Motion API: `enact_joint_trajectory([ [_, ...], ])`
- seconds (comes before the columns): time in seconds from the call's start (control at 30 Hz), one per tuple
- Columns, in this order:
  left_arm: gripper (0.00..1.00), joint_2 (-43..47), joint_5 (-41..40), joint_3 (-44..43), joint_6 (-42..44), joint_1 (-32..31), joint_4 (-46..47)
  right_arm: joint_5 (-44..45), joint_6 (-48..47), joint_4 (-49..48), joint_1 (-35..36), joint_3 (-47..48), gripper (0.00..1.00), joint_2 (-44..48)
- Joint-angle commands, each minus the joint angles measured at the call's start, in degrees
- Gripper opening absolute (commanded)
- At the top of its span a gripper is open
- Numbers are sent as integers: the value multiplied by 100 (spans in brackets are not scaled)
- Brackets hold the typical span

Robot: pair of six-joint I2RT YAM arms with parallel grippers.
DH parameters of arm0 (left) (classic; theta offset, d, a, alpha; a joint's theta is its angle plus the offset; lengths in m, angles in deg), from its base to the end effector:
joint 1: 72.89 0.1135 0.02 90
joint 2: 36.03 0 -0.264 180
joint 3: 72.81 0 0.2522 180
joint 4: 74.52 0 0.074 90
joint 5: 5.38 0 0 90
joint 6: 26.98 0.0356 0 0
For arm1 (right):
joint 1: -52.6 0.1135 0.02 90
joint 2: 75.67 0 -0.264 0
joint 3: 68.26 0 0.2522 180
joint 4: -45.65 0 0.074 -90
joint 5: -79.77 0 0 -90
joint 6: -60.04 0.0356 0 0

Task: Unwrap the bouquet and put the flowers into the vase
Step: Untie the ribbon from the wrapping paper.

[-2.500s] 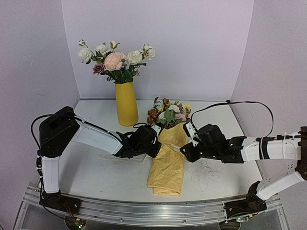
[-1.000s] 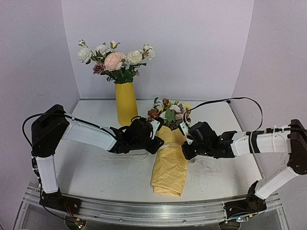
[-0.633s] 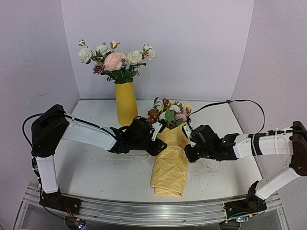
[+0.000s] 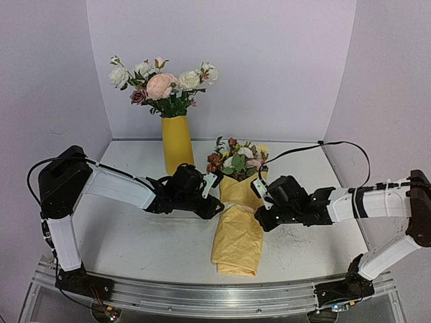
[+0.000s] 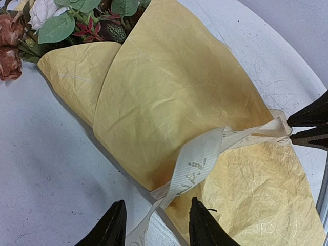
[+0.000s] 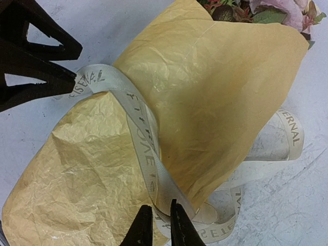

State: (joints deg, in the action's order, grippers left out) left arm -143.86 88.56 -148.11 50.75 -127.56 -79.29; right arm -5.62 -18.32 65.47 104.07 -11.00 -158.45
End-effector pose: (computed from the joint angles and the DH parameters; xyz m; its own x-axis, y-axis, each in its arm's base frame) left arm 0.2297 -0.3282 0.1628 -0.5221 0.3700 -0.7685 0.7517 0.6252 -0.2097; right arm 0.1837 0.2262 0.1889 -0.5842 -0.4108 -0.7000 -0.6399 0.7637 0.0858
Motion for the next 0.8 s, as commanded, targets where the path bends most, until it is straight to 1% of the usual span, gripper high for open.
enact_joint_trajectory([
  [0.0, 43, 163, 180, 42, -30, 36, -20, -182, -73, 74, 16, 252, 15, -127],
  [0.13, 42, 131, 251, -26, -21, 33, -20, -101, -128, 101, 22, 296, 15, -255],
  [0.17, 41, 115, 256, -56, -9, 36, -20, -112, -148, 112, 19, 326, 13, -315],
  [0.23, 40, 105, 256, -83, 1, 36, -20, -105, -174, 152, 18, 370, 13, -376],
  [0.27, 39, 98, 267, -100, 11, 34, -20, -90, -178, 167, 17, 380, 14, -405],
  [0.3, 39, 83, 281, -118, 29, 36, -27, -40, -194, 196, 19, 414, 18, -434],
  [0.43, 38, 52, 300, -158, 32, 31, -29, 50, -298, 202, 17, 480, 26, -455],
  [0.57, 38, 84, 276, -157, 41, 36, -28, 21, -426, 227, 18, 619, 29, -568],
  [0.67, 38, 109, 249, -157, 56, 36, -42, -56, -481, 233, 19, 687, 29, -658],
  [0.77, 38, 114, 255, -168, 71, 36, -47, -86, -503, 228, 22, 732, 25, -755],
])
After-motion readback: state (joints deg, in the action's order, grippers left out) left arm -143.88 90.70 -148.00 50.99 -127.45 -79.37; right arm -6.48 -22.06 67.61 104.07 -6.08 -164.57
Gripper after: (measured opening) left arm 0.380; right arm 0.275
